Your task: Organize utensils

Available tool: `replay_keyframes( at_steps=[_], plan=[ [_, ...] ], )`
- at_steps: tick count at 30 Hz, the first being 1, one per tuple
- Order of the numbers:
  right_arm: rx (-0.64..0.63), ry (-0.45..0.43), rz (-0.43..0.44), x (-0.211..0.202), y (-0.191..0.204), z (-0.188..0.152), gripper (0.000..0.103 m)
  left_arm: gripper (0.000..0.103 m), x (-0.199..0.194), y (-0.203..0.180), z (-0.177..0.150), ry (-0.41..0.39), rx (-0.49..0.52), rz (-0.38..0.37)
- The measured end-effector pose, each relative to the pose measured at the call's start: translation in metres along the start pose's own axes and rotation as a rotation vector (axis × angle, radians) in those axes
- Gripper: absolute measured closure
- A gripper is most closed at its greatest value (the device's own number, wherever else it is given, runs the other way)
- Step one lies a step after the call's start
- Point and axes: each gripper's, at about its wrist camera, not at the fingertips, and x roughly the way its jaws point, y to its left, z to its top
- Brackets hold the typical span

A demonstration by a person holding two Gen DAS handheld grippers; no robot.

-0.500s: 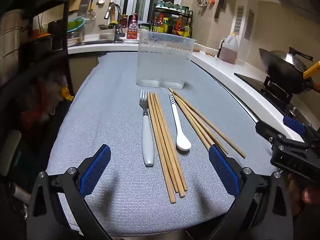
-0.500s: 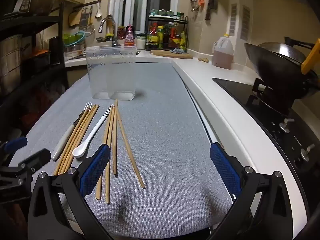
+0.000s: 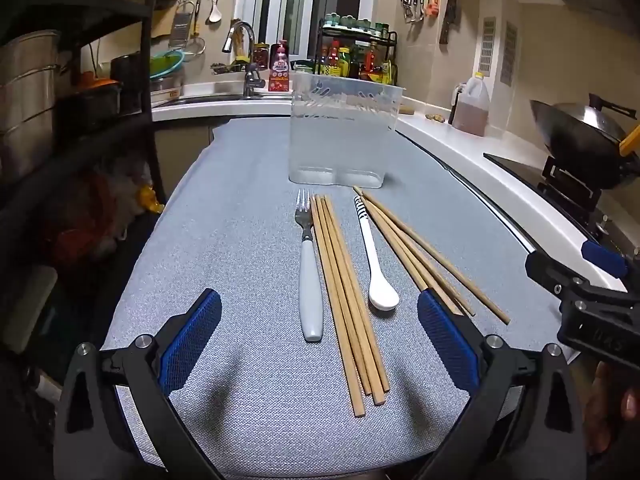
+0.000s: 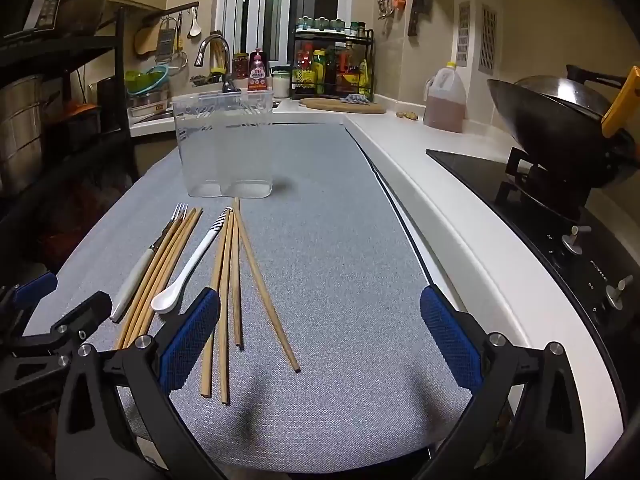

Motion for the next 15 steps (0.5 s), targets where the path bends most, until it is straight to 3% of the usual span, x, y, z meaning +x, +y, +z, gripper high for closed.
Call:
replay_keyframes(
  at_steps=[15],
  plan=[
    [-0.011, 0.011, 0.008, 0.0025, -0.0004, -0.004, 0.005, 0.008, 0.0042, 0.0023, -0.0012, 0.013, 0.0, 0.009]
  ],
)
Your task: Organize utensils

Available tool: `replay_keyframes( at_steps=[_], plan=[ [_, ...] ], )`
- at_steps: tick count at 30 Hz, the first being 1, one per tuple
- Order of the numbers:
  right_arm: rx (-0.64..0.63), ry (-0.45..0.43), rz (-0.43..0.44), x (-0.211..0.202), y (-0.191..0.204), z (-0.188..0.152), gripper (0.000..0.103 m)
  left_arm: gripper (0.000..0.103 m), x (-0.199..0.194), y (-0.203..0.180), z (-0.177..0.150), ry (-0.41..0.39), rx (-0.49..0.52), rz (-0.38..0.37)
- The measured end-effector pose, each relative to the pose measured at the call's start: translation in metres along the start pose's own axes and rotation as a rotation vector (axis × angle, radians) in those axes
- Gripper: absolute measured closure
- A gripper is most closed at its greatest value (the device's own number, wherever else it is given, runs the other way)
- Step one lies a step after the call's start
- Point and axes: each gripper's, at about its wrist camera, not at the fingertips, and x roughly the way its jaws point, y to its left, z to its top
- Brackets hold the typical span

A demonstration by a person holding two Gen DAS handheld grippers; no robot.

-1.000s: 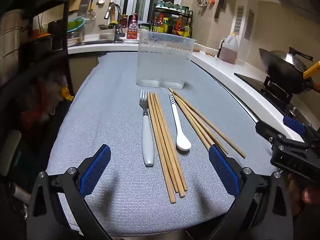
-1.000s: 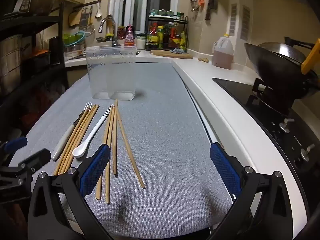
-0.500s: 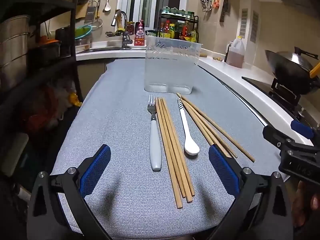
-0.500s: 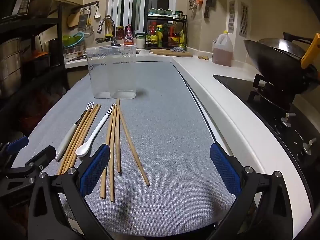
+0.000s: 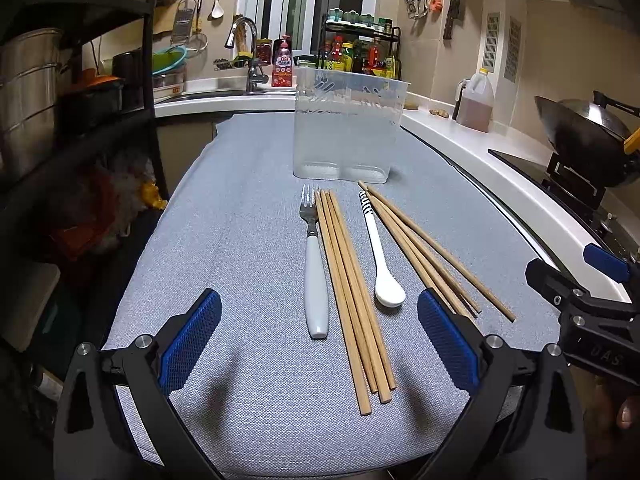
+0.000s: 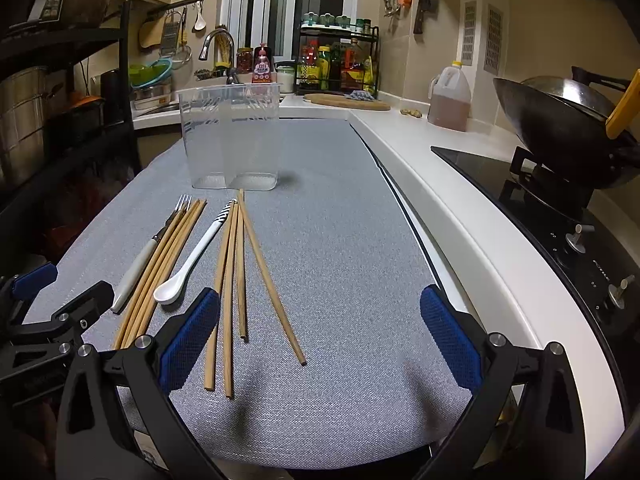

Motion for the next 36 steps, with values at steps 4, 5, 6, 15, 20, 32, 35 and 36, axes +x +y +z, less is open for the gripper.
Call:
replay_keyframes(
  at_steps=[4, 5, 6, 15, 20, 32, 35, 36],
  plan=[
    [0.008, 0.005, 0.004, 0.0003, -0.0012, 0.0003, 0.005, 0.008, -0.0003, 0.0028, -0.0002, -0.001, 0.001, -0.001],
    [0.008, 0.004, 0.005, 0.0001, -0.0015, 0.0002, 0.005, 0.008, -0.0002, 0.0032, -0.0001, 0.0, -0.001, -0.002],
    [0.007, 0.003, 0.007, 0.0002, -0.0012, 0.0001, 0.005, 0.008, -0.0002, 0.0036, -0.0001, 0.002, -0.003, -0.002],
    [0.001, 0.002, 0.011, 0.0008, -0.0022, -0.0001, 0.005, 0.008, -0.002, 0.0055, 0.0002, -0.003, 0.002, -0.009],
    [-0.005, -0.003, 0.009, 0.0005, -0.0012, -0.0002, 0.005, 0.008, -0.0028, 0.0037, 0.0008, -0.002, 0.007, -0.009],
    [-0.01, -0.007, 0.007, -0.0013, 0.0015, -0.0015, 0.005, 0.008, -0.0032, 0.0012, 0.0007, -0.002, 0.006, -0.009],
    [-0.015, -0.013, 0.004, -0.0034, 0.0019, -0.0011, 0.005, 0.008, -0.003, 0.0005, 0.0006, -0.002, 0.006, -0.008],
    [-0.016, -0.015, 0.004, -0.004, 0.0023, -0.0011, 0.005, 0.008, -0.0028, 0.001, 0.0008, -0.002, 0.006, -0.008]
  ],
)
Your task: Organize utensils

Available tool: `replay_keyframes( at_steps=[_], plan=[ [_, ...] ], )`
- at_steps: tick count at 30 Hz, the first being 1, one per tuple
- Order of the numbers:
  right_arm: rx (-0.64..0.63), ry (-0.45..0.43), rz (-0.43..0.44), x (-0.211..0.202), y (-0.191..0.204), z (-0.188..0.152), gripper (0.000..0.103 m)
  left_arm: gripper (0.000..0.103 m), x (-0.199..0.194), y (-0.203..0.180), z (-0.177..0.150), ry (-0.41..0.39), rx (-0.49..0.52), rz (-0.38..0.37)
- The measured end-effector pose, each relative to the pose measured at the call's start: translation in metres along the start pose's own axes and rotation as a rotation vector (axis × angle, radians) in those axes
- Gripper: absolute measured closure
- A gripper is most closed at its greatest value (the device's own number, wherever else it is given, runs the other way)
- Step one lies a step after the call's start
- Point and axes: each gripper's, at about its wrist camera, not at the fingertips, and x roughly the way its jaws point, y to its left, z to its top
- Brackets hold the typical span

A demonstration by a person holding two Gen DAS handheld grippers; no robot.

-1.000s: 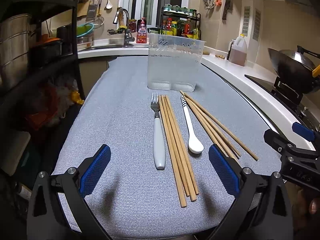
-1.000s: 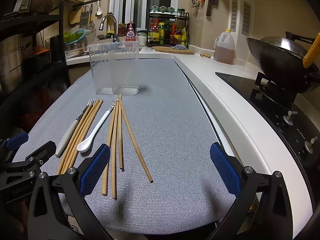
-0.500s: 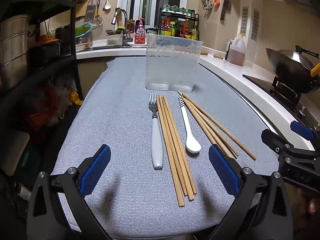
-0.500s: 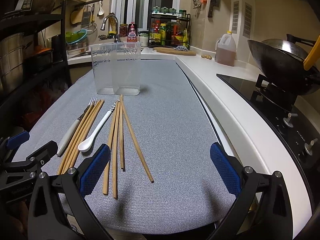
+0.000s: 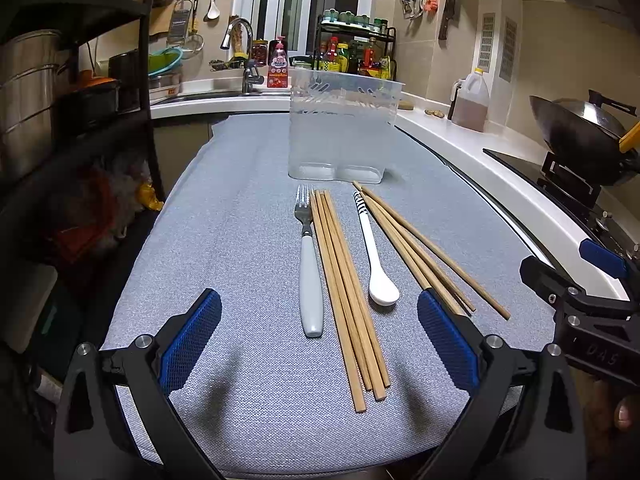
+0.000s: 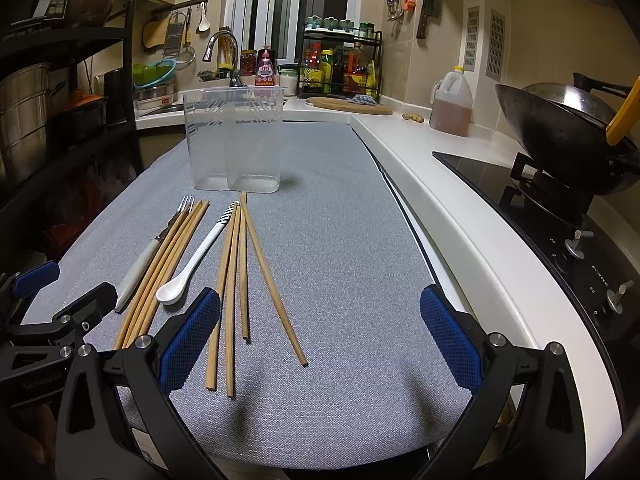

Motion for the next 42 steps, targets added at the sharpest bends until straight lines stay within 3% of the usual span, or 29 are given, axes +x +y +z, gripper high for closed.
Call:
replay_keyframes(
  at_steps=[24, 29, 33, 36, 39, 42],
  plan=[
    [0.025, 0.003, -0.007, 0.001, -0.001, 0.001, 0.005, 0.009, -0.001, -0.011, 0.0, -0.011, 0.008, -0.009],
    [0.021, 0.015, -0.006, 0.002, 0.0, -0.001, 0.005, 0.017, 0.001, -0.008, 0.0, 0.006, -0.002, -0.014],
    [0.026, 0.043, 0.01, 0.008, -0.001, 0.0, 0.006, 0.034, 0.008, -0.004, 0.0, 0.037, -0.016, -0.005],
    [0.047, 0.071, 0.031, 0.017, -0.008, 0.003, 0.019, 0.042, 0.016, 0.002, -0.002, 0.068, -0.029, 0.004],
    [0.075, 0.121, 0.062, 0.034, -0.013, 0.003, 0.042, 0.053, 0.026, 0.007, -0.004, 0.09, -0.037, 0.009],
    [0.082, 0.183, 0.117, 0.05, -0.013, -0.002, 0.05, 0.061, 0.037, 0.008, -0.003, 0.097, -0.036, 0.006]
  ],
)
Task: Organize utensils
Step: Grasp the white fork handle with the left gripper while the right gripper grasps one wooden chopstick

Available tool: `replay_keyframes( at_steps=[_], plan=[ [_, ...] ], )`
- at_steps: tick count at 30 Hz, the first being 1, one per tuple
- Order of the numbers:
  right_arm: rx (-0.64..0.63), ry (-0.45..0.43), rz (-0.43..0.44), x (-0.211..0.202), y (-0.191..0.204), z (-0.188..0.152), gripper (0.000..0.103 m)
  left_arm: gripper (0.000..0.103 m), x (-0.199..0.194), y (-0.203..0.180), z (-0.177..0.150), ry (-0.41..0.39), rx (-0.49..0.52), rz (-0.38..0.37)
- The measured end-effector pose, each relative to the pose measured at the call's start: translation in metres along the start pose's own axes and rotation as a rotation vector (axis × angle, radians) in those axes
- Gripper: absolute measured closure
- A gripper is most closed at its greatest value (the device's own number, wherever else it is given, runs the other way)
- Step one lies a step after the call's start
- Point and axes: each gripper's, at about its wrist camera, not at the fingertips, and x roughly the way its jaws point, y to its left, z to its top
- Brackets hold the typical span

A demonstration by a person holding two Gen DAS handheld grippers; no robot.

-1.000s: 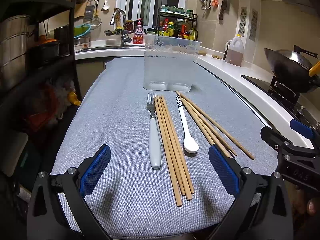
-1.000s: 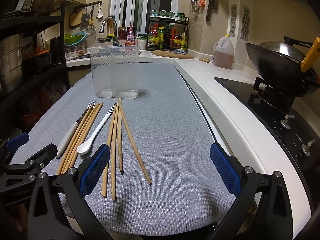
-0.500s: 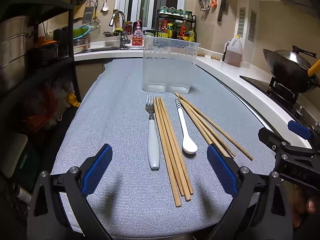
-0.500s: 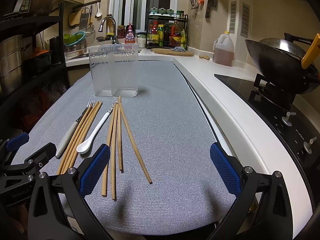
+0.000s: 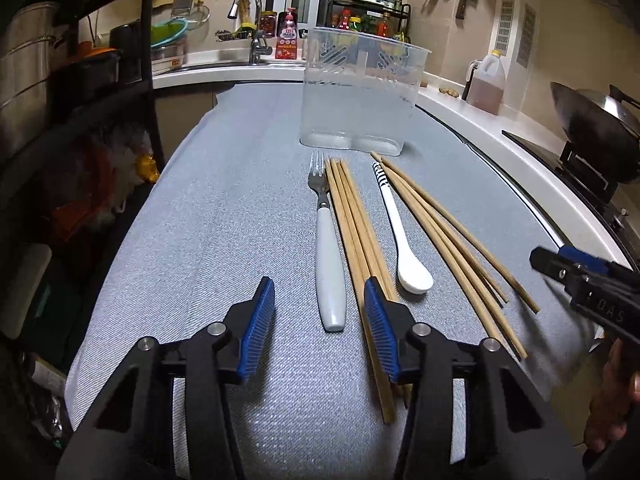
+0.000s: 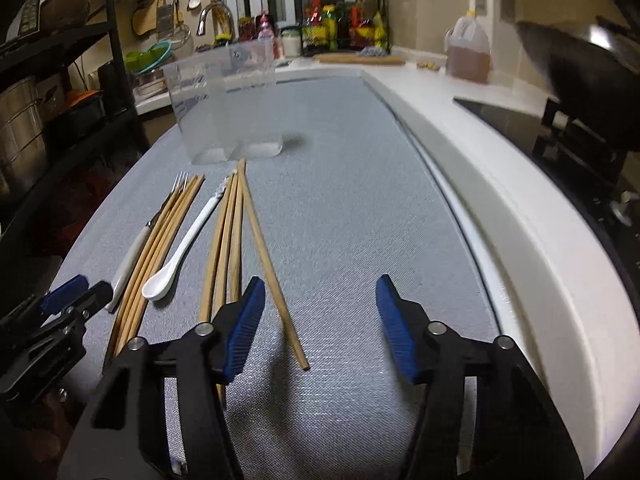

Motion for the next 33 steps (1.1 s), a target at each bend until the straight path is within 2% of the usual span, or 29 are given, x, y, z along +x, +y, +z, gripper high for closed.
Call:
replay_keyframes(
  at_steps=[5, 6, 9, 11, 13, 14, 16, 23, 33],
  plan=[
    [-0.035, 0.077, 0.035, 0.018, 0.009, -0.01, 0.06, 0.077, 0.012, 0.0, -0.003, 0.01, 0.001, 0.01],
    [-0.043, 0.09, 0.031, 0.02, 0.01, -0.012, 0.061, 0.078, 0.014, 0.0, -0.004, 0.011, 0.001, 0.01],
    [-0.08, 0.077, 0.021, 0.018, 0.016, -0.013, 0.074, 0.078, 0.015, -0.003, -0.004, -0.002, 0.019, 0.025],
    [-0.088, 0.076, 0.025, 0.016, 0.018, -0.014, 0.087, 0.078, 0.015, -0.003, -0.004, -0.005, 0.026, 0.03],
    [-0.103, 0.078, 0.031, 0.017, 0.02, -0.013, 0.094, 0.078, 0.015, -0.003, -0.004, -0.007, 0.034, 0.033],
    [-0.11, 0.077, 0.031, 0.016, 0.021, -0.013, 0.095, 0.078, 0.015, -0.003, -0.004, -0.008, 0.035, 0.032],
    [-0.12, 0.075, 0.029, 0.016, 0.023, -0.014, 0.097, 0.085, 0.015, -0.003, -0.004, -0.005, 0.039, 0.035],
    [-0.073, 0.088, -0.006, 0.014, 0.011, -0.013, 0.097, 0.085, 0.004, 0.009, -0.008, 0.012, 0.004, 0.046],
    [-0.088, 0.063, -0.029, 0.013, 0.011, -0.016, 0.096, 0.085, 0.01, 0.008, -0.008, -0.005, 0.003, 0.062]
  ],
)
